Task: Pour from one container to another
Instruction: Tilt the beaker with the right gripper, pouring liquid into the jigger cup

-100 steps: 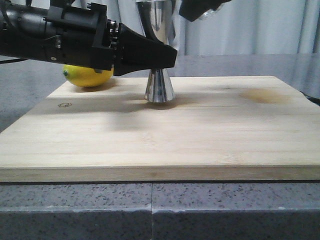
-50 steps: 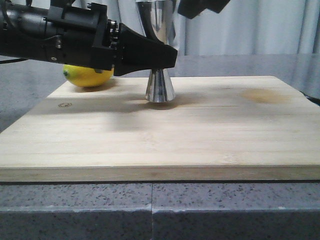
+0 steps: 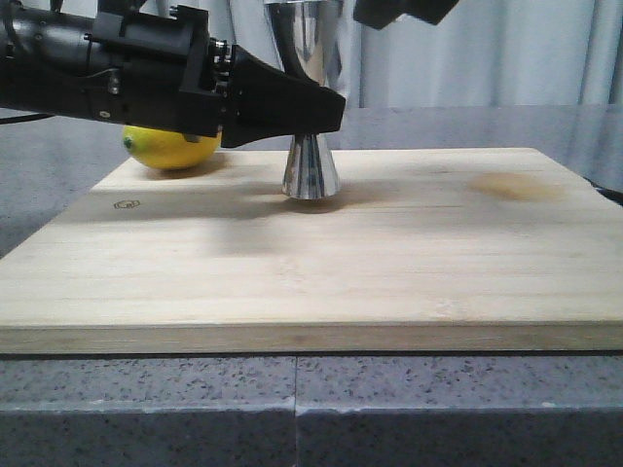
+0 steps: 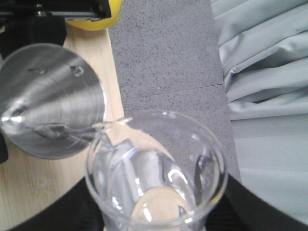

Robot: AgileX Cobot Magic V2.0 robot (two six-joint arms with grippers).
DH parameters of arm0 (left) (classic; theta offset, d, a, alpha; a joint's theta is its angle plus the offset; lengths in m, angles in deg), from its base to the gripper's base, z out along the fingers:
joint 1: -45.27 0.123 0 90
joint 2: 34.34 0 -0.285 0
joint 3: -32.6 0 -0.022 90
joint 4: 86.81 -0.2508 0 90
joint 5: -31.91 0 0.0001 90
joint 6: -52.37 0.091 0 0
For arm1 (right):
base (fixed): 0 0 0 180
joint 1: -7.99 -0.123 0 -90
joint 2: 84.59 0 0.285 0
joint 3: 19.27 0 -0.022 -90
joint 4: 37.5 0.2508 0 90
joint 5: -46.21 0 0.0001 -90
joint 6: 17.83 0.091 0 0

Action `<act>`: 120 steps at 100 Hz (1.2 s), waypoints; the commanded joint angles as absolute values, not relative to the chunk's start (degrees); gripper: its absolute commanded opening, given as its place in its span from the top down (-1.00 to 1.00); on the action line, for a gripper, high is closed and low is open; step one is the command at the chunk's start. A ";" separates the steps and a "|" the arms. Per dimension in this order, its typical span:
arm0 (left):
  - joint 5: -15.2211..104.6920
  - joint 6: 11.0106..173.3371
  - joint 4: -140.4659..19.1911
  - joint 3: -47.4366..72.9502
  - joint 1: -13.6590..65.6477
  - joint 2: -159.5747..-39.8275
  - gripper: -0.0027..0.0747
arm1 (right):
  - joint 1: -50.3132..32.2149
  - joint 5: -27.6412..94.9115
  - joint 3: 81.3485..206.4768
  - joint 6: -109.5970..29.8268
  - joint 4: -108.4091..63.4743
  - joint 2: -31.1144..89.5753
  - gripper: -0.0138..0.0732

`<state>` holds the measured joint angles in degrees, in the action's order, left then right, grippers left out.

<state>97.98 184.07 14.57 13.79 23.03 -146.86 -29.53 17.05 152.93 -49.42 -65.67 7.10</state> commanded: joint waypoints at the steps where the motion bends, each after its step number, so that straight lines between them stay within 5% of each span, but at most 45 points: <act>1: 102.12 184.07 19.26 15.45 22.51 -144.47 0.64 | -29.83 21.28 155.09 -49.87 -67.69 8.82 0.11; 120: 100.93 184.07 19.26 15.45 22.51 -144.47 0.64 | -30.66 22.92 155.09 -49.87 -74.49 8.82 0.11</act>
<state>97.06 184.21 14.57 13.79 23.03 -146.86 -30.63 19.10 152.93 -49.55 -72.60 7.10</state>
